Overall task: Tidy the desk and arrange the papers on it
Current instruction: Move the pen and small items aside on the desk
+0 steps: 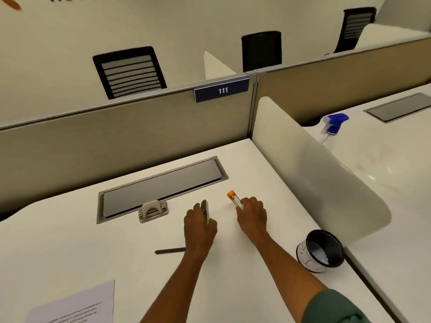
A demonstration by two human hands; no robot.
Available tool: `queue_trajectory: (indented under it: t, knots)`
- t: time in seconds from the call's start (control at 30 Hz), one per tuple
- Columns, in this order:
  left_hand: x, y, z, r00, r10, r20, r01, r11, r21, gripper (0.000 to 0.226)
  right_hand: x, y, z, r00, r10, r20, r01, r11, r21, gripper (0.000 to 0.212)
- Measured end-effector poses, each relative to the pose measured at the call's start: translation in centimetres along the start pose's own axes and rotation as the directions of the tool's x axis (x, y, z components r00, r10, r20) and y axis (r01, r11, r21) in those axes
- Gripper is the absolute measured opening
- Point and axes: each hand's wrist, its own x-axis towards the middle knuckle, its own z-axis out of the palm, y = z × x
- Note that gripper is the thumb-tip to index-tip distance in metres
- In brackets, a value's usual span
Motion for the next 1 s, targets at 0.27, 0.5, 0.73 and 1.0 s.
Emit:
queue_trajectory:
  t: [0.27, 0.5, 0.73, 1.0]
  knots:
    - [2.1, 5.4, 6.7, 0.989, 0.102, 0.105, -0.106, 0.994, 0.030, 0.045, 2.7, 5.6, -1.4, 0.986, 0.158, -0.056, -0.158, 0.987, 0.005, 0.027]
    - [4.1, 6.8, 11.5, 0.975, 0.134, 0.179, -0.146, 0.987, 0.059, 0.050, 5.1, 8.4, -0.7, 0.964, 0.264, -0.033, -0.265, 0.964, -0.022, 0.028]
    - [5.6, 6.7, 14.4, 0.963, 0.179, 0.201, -0.200, 0.976, 0.089, 0.056, 6.6, 9.7, 0.1, 0.951, 0.304, -0.054, -0.308, 0.948, -0.082, 0.027]
    - [6.3, 6.4, 15.4, 0.939, 0.247, 0.238, -0.275, 0.957, 0.095, 0.077, 6.3, 10.3, 0.1, 0.951, 0.295, -0.089, -0.301, 0.952, -0.053, 0.045]
